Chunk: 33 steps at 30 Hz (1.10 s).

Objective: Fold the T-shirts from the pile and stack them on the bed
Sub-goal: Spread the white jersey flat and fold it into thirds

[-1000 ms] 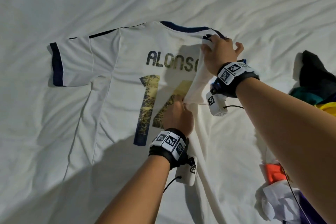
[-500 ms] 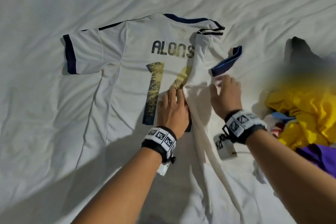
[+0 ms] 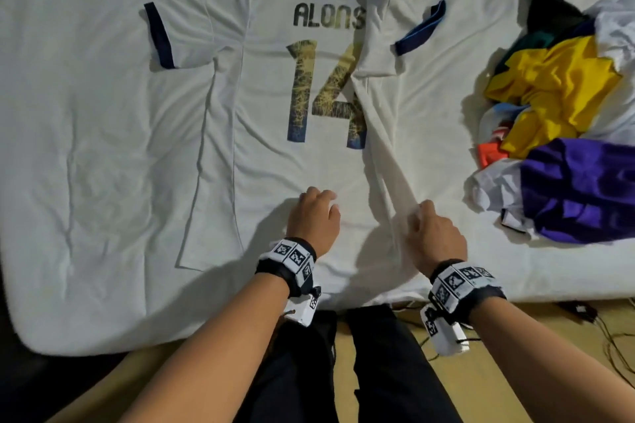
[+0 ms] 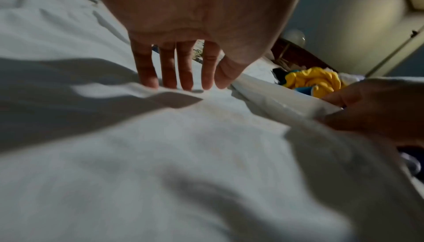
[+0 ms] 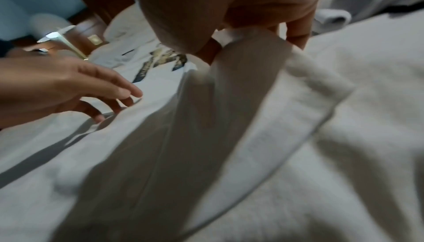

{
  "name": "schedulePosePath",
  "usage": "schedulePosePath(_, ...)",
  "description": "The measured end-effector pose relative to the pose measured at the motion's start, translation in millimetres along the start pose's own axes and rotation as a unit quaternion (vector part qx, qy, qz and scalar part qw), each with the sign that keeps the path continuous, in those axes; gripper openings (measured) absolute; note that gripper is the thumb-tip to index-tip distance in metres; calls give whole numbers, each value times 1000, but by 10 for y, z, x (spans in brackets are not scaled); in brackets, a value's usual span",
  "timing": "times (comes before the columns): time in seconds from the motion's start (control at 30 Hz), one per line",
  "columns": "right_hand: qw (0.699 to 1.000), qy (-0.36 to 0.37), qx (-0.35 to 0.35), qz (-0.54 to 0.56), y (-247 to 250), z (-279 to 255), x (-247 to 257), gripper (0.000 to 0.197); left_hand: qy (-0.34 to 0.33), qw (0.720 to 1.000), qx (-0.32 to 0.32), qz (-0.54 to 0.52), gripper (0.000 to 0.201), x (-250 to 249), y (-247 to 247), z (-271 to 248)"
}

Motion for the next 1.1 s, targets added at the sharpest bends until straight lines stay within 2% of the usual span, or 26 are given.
schedulePosePath(0.07, 999, 32, -26, -8, 39, -137, 152, 14, 59, 993, 18, -104, 29, 3, 7, -69)
schedulePosePath(0.13, 997, 68, -37, -14, 43, -265, 328, 17, 124, 971, 33, -202, 37, -11, 13, -141)
schedulePosePath(0.17, 996, 82, -22, -3, 23, -330, 409, 20, 160, 951, 50, -258, 42, -31, 8, -180)
schedulePosePath(0.23, 990, 102, 61, 76, -55, -445, 526, 24, 205, 917, 91, -331, 56, -47, -29, -226)
schedulePosePath(0.3, 961, 90, 165, 202, -127, -534, 579, 33, 212, 916, 94, -327, 74, -62, -67, -241)
schedulePosePath(0.33, 954, 80, 178, 229, -138, -540, 572, 41, 214, 922, 83, -313, 86, -56, -93, -238)
schedulePosePath(0.37, 960, 68, 155, 225, -138, -505, 537, 46, 213, 928, 74, -297, 97, -47, -118, -241)
schedulePosePath(0.4, 972, 55, 100, 204, -141, -422, 459, 45, 220, 927, 75, -295, 100, -43, -134, -249)
schedulePosePath(0.47, 985, 11, -6, 171, -159, -225, 257, 30, 215, 933, 64, -282, 76, -81, -153, -265)
schedulePosePath(0.5, 983, -12, -26, 180, -187, -150, 180, 25, 205, 942, 58, -259, 62, -81, -176, -264)
schedulePosePath(0.57, 982, -43, -23, 180, -290, -70, 138, 28, 188, 961, 42, -200, 49, -76, -241, -276)
schedulePosePath(0.77, 985, -56, -17, 162, -588, -62, 376, 30, 134, 988, -24, -74, 42, -103, -386, -409)
schedulePosePath(0.93, 984, -5, -48, 171, -684, -99, 337, 35, 98, 994, -39, -19, 40, -34, -387, -448)
schedulePosePath(1.1, 996, 8, -25, 90, -686, -147, 261, 45, 67, 996, -33, 43, 41, 77, -370, -455)
Point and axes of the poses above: each hand's wrist, its own z-axis towards the middle knuckle, its own y-axis out of the back of the hand, x = y × z, the point moved 3 cm from there along z, towards the middle knuckle, and after that the axes turned 1 degree about -y, right-handed, at the moved point
